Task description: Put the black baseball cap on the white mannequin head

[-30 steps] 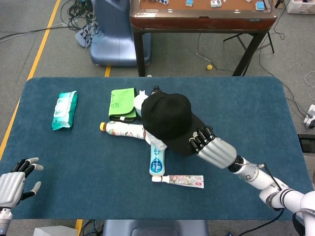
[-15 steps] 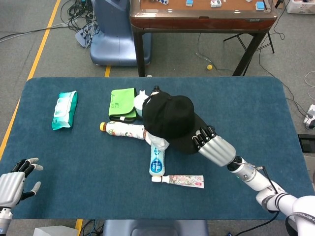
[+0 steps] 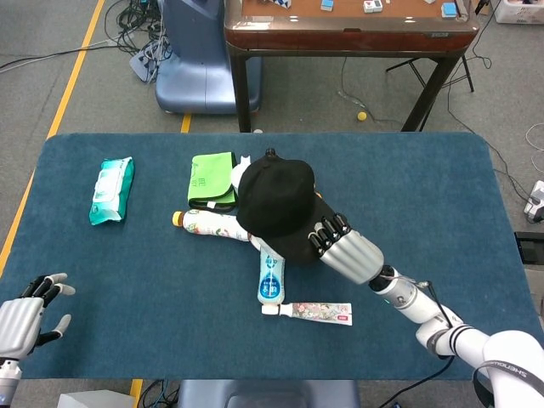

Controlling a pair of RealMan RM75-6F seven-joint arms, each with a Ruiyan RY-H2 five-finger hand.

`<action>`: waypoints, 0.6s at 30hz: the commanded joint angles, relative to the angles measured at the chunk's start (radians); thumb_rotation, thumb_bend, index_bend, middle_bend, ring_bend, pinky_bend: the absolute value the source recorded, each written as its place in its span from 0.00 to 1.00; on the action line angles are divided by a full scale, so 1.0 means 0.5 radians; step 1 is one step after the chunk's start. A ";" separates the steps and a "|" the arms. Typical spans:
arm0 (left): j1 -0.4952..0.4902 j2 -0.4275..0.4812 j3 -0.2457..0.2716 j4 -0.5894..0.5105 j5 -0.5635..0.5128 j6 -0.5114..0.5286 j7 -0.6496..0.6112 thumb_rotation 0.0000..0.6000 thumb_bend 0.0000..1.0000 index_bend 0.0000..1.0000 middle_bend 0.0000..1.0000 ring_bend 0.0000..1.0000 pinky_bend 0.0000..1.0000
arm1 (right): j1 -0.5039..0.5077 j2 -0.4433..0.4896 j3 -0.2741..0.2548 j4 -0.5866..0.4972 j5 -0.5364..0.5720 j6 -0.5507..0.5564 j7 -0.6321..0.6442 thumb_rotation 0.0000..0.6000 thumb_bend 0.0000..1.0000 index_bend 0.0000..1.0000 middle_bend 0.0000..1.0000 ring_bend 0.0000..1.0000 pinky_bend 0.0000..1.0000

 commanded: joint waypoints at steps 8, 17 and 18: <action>0.000 -0.001 0.003 -0.002 0.003 -0.001 0.005 1.00 0.30 0.37 0.21 0.15 0.38 | -0.082 -0.018 -0.081 -0.019 -0.031 -0.024 -0.017 1.00 0.53 0.73 0.64 0.49 0.56; 0.000 -0.002 0.002 -0.001 0.001 0.000 0.006 1.00 0.30 0.37 0.21 0.15 0.38 | -0.130 0.046 -0.075 -0.202 0.022 -0.148 -0.152 1.00 0.00 0.29 0.56 0.44 0.51; 0.000 -0.002 0.002 -0.001 0.002 0.000 0.005 1.00 0.30 0.37 0.21 0.15 0.38 | -0.137 0.056 -0.074 -0.227 0.030 -0.166 -0.168 1.00 0.00 0.26 0.55 0.44 0.51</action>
